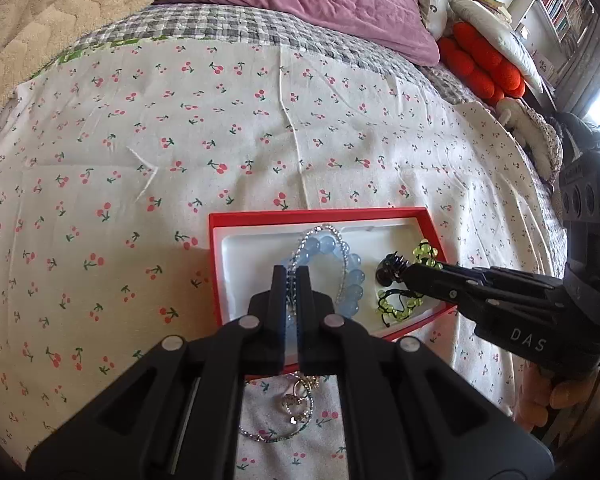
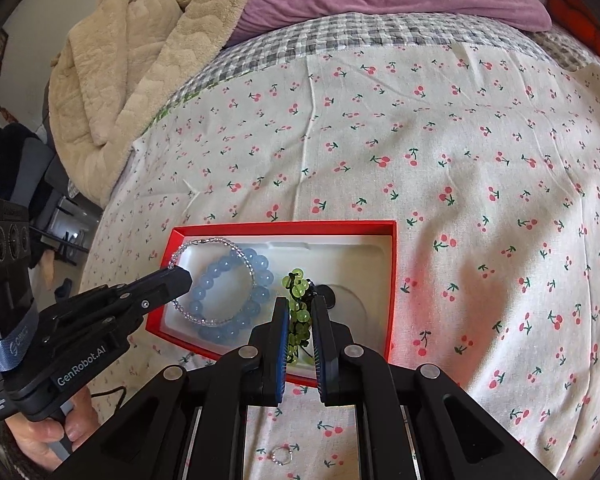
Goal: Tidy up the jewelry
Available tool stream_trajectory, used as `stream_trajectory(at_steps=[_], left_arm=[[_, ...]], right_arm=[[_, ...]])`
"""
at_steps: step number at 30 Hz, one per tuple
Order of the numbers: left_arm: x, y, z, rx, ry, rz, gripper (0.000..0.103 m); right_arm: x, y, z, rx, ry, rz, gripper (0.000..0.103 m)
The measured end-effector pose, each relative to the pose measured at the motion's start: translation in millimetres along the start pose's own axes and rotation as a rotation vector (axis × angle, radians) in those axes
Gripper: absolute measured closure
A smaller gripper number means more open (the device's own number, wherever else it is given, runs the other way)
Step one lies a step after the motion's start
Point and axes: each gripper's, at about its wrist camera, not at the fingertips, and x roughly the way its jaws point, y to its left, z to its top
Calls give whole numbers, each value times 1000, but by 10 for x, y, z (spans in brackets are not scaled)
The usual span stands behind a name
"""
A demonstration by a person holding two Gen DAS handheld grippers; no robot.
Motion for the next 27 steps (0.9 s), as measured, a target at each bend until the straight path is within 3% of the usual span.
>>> stream_trajectory(at_steps=[5,10,19,22,23,24,25,27], left_arm=[[-35,-16,6,9,-7,3,98],[-115,-41,14,22,-27,9,72],[-315,-11,-118,51,-54,45,41],[-381,43,-190,57,-58,65,33],[-398,64,-219,56,-56,71,31],[-411,80,-243,57,-53,75,28],[-426,100,-273,55,-50,82,26],[-442,142,-325,52,-39,95,22]], right_arm=[[-34,-35,0,12,0,-1,88],[-110,-76,11,16,0,3,87],[-291,-81,-36,-4,-19,8,82],[-341,-73,-67,-14,-24,12,75],[-356,-67,-78,-18,-26,13,67],[-374,-63,-93,-21,-29,13,47],[-397,-56,-110,-24,-36,12,38],[-443,-31,-143,-38,-56,9,32]])
